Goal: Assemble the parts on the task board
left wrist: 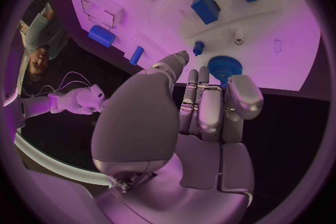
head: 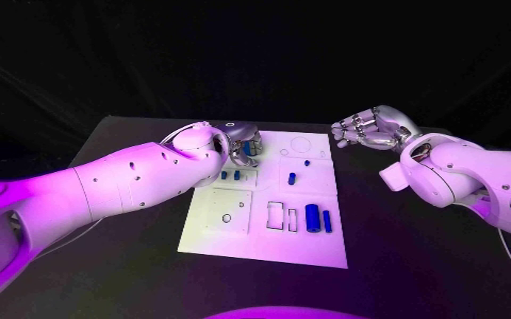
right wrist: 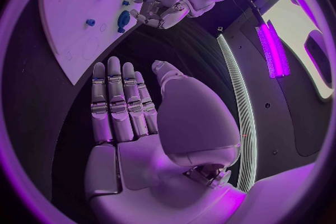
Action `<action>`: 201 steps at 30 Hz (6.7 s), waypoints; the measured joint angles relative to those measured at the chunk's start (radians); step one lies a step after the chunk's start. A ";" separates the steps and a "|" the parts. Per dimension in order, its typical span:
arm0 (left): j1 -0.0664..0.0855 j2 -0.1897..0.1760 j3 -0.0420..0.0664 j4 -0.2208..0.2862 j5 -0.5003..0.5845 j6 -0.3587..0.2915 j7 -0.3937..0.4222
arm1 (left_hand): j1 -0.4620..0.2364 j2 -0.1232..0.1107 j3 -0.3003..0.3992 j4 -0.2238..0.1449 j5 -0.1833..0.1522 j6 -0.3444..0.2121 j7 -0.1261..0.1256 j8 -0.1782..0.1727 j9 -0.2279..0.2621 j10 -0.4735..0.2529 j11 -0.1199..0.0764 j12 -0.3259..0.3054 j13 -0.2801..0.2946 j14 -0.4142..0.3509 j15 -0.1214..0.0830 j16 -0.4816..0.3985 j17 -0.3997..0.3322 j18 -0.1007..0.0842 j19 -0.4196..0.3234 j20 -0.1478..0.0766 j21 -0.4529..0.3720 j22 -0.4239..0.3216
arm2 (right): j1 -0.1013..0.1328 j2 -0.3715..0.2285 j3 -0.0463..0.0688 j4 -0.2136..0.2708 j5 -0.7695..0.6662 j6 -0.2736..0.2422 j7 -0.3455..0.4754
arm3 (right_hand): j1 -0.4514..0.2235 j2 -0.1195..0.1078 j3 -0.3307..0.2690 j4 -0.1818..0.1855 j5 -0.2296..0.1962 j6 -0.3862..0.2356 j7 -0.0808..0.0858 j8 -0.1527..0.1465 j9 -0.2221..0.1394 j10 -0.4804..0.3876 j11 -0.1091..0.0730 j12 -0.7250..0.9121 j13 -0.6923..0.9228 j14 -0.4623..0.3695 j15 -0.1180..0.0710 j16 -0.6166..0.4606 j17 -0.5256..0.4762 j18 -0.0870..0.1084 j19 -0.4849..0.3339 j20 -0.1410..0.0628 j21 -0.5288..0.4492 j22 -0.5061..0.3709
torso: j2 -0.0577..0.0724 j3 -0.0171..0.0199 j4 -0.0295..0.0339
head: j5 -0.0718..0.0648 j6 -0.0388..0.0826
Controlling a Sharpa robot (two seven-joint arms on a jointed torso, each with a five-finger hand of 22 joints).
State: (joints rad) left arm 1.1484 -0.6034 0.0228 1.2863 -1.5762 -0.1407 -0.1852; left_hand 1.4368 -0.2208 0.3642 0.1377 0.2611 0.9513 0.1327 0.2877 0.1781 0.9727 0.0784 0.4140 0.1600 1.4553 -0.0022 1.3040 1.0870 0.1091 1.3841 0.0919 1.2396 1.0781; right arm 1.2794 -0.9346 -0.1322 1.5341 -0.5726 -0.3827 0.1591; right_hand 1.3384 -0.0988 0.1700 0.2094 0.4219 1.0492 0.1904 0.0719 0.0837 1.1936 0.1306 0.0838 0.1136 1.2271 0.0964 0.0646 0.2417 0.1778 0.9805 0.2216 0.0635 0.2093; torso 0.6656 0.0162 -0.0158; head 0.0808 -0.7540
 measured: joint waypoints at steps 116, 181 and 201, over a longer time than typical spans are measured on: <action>-0.004 -0.091 0.023 0.006 0.107 -0.018 0.057 | 0.000 0.032 0.170 -0.126 -0.004 0.142 0.001 -0.093 -0.034 0.213 -0.019 -0.136 -0.036 0.010 -0.011 0.028 -0.034 -0.009 0.031 -0.017 0.096 0.126 | 0.000 -0.004 0.000 0.001 -0.002 -0.006 0.006 | 0.000 0.000 0.000 0.000 0.000 0.000 0.000 0.000 0.000 0.000 0.000 0.004 -0.001 0.000 0.000 0.000 -0.002 0.000 0.000 0.000 0.000 -0.003 | -0.002 0.0006 0.0017 | 0.000 -0.002; -0.007 -0.069 0.021 -0.059 0.115 0.088 0.041 | -0.004 0.035 0.167 -0.129 -0.004 0.153 -0.003 -0.100 -0.035 0.224 -0.022 -0.147 -0.035 0.010 -0.010 0.028 -0.037 -0.008 0.031 -0.017 0.096 0.121 | 0.000 0.003 0.000 -0.003 -0.002 -0.006 0.007 | 0.000 0.000 0.000 0.000 0.000 0.000 0.000 0.000 0.000 0.000 0.000 0.004 -0.001 0.000 0.000 0.000 -0.002 0.000 0.000 0.000 0.000 -0.003 | -0.002 0.0005 0.0006 | 0.004 -0.015; -0.012 -0.062 0.019 -0.067 0.108 0.090 0.043 | -0.014 0.036 0.159 -0.131 -0.008 0.153 -0.003 -0.111 -0.035 0.224 -0.023 -0.159 -0.032 0.010 -0.010 0.028 -0.042 -0.008 0.031 -0.017 0.096 0.120 | 0.000 0.004 0.000 -0.003 -0.002 -0.006 0.008 | 0.000 0.000 0.000 0.000 0.000 0.000 0.000 0.000 0.000 0.000 0.000 0.004 -0.001 0.000 0.000 0.000 -0.002 0.000 0.000 0.000 0.000 -0.003 | -0.002 0.0009 0.0005 | 0.002 -0.015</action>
State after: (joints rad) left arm 1.1369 -0.6650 0.0417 1.2194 -1.4678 -0.0511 -0.1421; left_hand 1.4228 -0.1846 0.5230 0.0065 0.2534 1.1042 0.1301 0.1762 0.1434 1.1965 0.0557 0.2549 0.1276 1.4657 -0.0127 1.3319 1.0446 0.1008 1.4153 0.0750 1.3360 1.1981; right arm 1.2794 -0.9309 -0.1323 1.5313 -0.5744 -0.3890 0.1666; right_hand 1.3384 -0.0989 0.1699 0.2095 0.4219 1.0493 0.1904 0.0719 0.0837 1.1937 0.1307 0.0873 0.1131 1.2271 0.0964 0.0646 0.2401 0.1778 0.9805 0.2216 0.0635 0.2060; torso 0.6639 0.0171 -0.0153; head 0.0829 -0.7693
